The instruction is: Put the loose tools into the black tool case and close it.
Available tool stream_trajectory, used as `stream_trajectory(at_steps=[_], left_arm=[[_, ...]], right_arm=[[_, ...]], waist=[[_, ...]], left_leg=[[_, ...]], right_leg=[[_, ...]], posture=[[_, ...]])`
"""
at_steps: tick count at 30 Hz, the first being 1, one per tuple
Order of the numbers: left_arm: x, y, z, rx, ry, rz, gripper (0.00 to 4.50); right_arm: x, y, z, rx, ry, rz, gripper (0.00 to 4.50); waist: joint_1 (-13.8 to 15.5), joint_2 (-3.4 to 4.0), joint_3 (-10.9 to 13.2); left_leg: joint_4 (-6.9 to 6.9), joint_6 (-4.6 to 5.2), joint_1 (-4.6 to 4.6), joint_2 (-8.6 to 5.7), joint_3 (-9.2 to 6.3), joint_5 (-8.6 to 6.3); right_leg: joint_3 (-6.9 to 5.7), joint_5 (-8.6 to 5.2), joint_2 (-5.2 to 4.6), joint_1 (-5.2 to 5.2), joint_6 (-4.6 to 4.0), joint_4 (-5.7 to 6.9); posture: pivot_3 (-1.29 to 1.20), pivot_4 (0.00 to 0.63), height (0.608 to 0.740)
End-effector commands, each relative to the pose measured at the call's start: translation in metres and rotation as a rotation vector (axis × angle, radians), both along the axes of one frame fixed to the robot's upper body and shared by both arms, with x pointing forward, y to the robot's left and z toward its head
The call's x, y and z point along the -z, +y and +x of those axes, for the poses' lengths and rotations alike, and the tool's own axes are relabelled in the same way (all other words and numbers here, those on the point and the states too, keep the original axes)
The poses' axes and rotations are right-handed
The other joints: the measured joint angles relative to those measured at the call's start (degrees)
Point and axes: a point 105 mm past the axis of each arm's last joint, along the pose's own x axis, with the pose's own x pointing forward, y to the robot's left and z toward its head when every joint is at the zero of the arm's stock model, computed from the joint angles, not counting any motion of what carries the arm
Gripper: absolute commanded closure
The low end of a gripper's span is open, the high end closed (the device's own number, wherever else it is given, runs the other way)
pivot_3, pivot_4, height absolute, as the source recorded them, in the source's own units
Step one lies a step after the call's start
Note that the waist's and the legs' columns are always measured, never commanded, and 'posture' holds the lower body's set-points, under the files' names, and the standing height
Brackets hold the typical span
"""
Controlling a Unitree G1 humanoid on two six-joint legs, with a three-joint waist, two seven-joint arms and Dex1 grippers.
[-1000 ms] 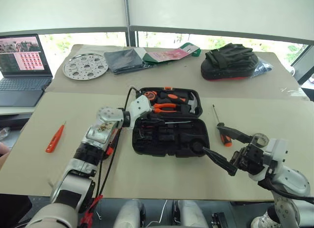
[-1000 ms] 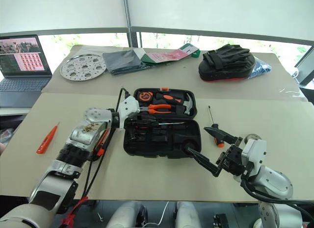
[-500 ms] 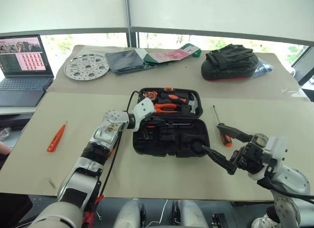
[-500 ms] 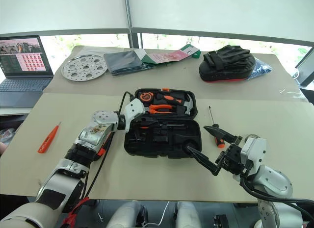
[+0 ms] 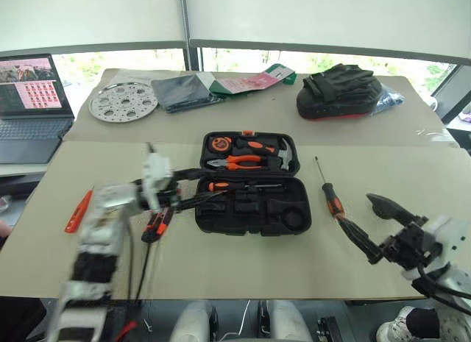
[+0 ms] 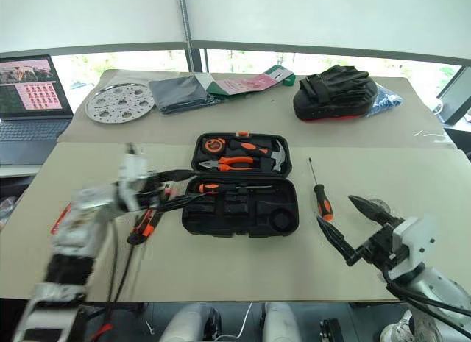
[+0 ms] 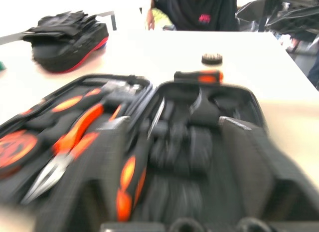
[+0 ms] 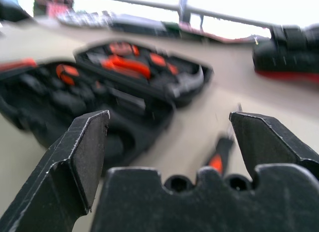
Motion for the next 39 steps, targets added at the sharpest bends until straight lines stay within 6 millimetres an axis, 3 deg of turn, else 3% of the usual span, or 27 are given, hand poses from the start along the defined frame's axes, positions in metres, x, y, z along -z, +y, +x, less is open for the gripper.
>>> stream_trajectory(at_steps=[1, 4, 8, 13, 19, 24, 29, 35, 39], left_arm=[[-0.003, 0.029, -0.023, -0.055, -0.064, -0.001, 0.03], [0.009, 0.058, -0.04, -0.16, -0.019, 0.034, 0.03], [0.019, 0.084, -0.06, -0.262, 0.014, 0.04, 0.03], [0.006, 0.06, -0.064, -0.186, 0.007, -0.038, 0.03], [-0.006, 0.027, -0.061, -0.078, -0.007, -0.071, 0.03], [-0.009, 0.014, -0.058, -0.059, -0.017, -0.084, 0.03], [-0.01, 0.011, -0.058, -0.061, -0.018, -0.086, 0.0], [-0.009, 0.012, -0.058, -0.07, -0.013, -0.091, 0.0], [-0.013, 0.014, -0.056, -0.09, -0.016, -0.122, 0.0]], right_arm=[[0.011, -0.02, -0.01, 0.108, 0.051, -0.07, 0.0], [0.033, -0.04, -0.02, 0.219, 0.156, -0.116, 0.0], [0.035, -0.043, -0.019, 0.261, 0.177, -0.086, 0.0], [0.007, -0.027, 0.033, 0.216, 0.187, -0.052, 0.0], [0.017, -0.018, 0.075, 0.225, 0.396, -0.143, 0.0], [0.029, -0.01, 0.1, 0.225, 0.48, -0.179, 0.0], [0.029, -0.008, 0.12, 0.263, 0.457, -0.184, 1.36], [0.023, -0.012, 0.123, 0.328, 0.413, -0.149, 3.47], [0.0, -0.019, 0.123, 0.375, 0.268, -0.139, 3.46]], waist=[[0.21, 0.07, 0.01], [0.28, 0.07, 0.01], [0.11, 0.15, 0.05], [-0.12, 0.25, 0.15], [0.46, 0.28, 0.15], [0.05, 0.27, 0.15], [-0.05, 0.27, 0.15], [0.05, 0.27, 0.15], [0.04, 0.28, 0.16]], left_leg=[[0.01, 0.14, 0.01, 0.0, 0.02, -0.09], [0.02, 0.45, -0.02, 0.0, 0.01, -0.28], [0.01, 0.42, -0.04, 0.02, 0.01, -0.3], [0.08, 0.47, -0.05, 0.03, 0.08, -0.27], [0.01, 0.38, -0.08, 0.02, 0.09, -0.16], [-0.01, -0.04, -0.16, 0.0, 0.18, 0.08], [0.0, 0.23, -0.19, -0.01, 0.24, -0.08], [0.01, 0.15, -0.2, 0.0, 0.24, -0.03], [0.01, 0.15, -0.22, -0.01, 0.25, -0.03]], right_leg=[[0.05, 0.0, -0.03, 0.01, 0.01, 0.01], [0.04, 0.0, -0.03, -0.02, 0.03, -0.02], [0.06, -0.02, -0.04, -0.07, 0.01, -0.02], [0.42, 0.02, -0.07, -0.11, -0.15, -0.04], [0.48, 0.17, 0.12, -0.18, -0.17, 0.01], [0.33, 0.17, 0.21, -0.21, -0.14, -0.07], [0.27, 0.22, 0.21, -0.2, 0.0, -0.2], [0.24, 0.25, 0.2, -0.17, 0.05, -0.24], [0.24, 0.29, 0.19, -0.15, 0.12, -0.33]], posture=[[0.0, 0.15, 0.74], [0.0, 0.15, 0.74], [0.0, 0.15, 0.74], [0.0, 0.15, 0.74], [0.0, 0.15, 0.74], [0.0, 0.15, 0.74], [0.0, 0.15, 0.74], [0.0, 0.15, 0.74], [0.0, 0.15, 0.74]])
